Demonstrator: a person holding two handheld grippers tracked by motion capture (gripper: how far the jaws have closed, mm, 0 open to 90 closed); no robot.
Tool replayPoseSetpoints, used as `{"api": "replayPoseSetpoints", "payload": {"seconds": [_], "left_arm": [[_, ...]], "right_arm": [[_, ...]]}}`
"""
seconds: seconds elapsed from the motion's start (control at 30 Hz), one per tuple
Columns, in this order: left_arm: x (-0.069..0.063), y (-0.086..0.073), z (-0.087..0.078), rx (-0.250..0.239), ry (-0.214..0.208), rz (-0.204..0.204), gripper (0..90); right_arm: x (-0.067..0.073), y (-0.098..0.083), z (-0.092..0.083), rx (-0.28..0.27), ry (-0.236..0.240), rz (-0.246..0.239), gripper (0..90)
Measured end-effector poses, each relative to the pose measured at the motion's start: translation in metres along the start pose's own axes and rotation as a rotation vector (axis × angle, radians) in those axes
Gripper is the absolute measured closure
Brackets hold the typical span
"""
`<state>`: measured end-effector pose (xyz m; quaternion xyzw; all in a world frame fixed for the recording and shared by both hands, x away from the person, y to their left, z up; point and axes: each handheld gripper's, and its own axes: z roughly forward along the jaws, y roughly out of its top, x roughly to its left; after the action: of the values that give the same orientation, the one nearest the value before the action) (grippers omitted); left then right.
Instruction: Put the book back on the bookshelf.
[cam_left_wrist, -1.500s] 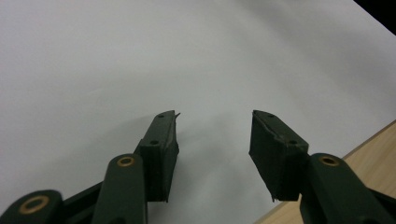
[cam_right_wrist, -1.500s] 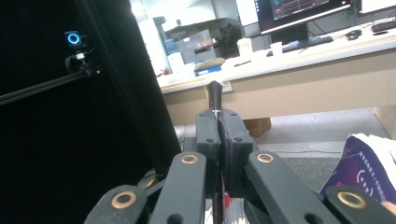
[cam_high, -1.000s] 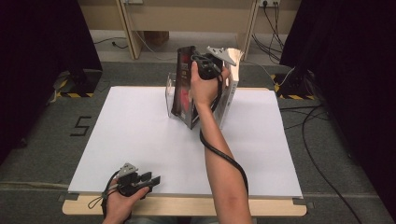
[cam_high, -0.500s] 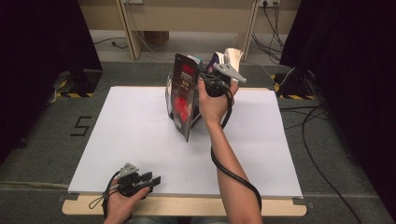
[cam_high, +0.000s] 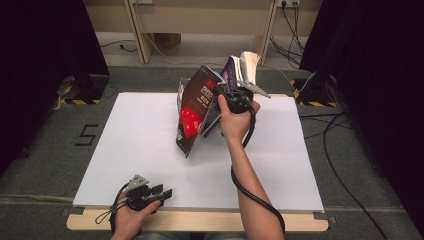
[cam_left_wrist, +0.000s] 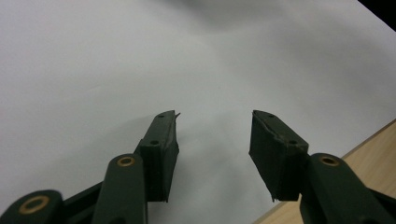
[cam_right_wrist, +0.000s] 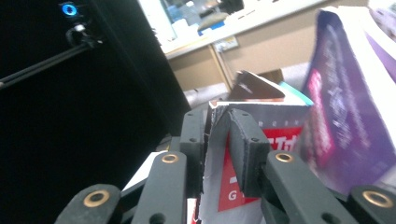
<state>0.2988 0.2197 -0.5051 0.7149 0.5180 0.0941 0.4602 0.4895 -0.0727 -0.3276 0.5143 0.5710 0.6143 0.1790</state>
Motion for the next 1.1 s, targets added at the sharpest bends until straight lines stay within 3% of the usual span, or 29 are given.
{"api": "replayPoseSetpoints", "payload": {"seconds": [0.23,0.4,0.57,0.7,0.77,0.9,1.0,1.1], "left_arm": [[-0.001,0.0,0.001,0.001,0.0,0.003,50.7],[-0.001,0.0,0.001,0.003,-0.001,0.006,50.8],[-0.001,0.0,0.001,0.003,-0.003,0.005,50.8],[-0.002,0.0,0.001,0.002,-0.002,0.006,50.8],[-0.002,0.0,0.001,0.003,-0.002,0.006,50.8],[-0.002,0.0,0.001,0.003,-0.002,0.007,50.8],[-0.002,0.0,0.001,0.003,-0.002,0.008,50.8],[-0.002,0.0,0.001,0.004,-0.002,0.009,50.9]], "right_arm": [[-0.008,-0.01,-0.003,0.05,-0.092,-0.007,70.2],[-0.015,-0.015,-0.002,0.1,-0.128,0.013,69.8],[-0.016,-0.013,0.0,0.136,-0.144,0.016,72.6],[-0.016,-0.012,0.001,0.188,-0.176,0.023,81.4],[-0.017,-0.012,0.001,0.223,-0.173,0.043,83.5],[-0.018,-0.011,-0.002,0.235,-0.153,0.071,86.4],[-0.014,-0.008,-0.006,0.224,-0.14,0.059,87.0],[-0.004,-0.005,-0.012,0.192,-0.133,0.01,87.1]]}}
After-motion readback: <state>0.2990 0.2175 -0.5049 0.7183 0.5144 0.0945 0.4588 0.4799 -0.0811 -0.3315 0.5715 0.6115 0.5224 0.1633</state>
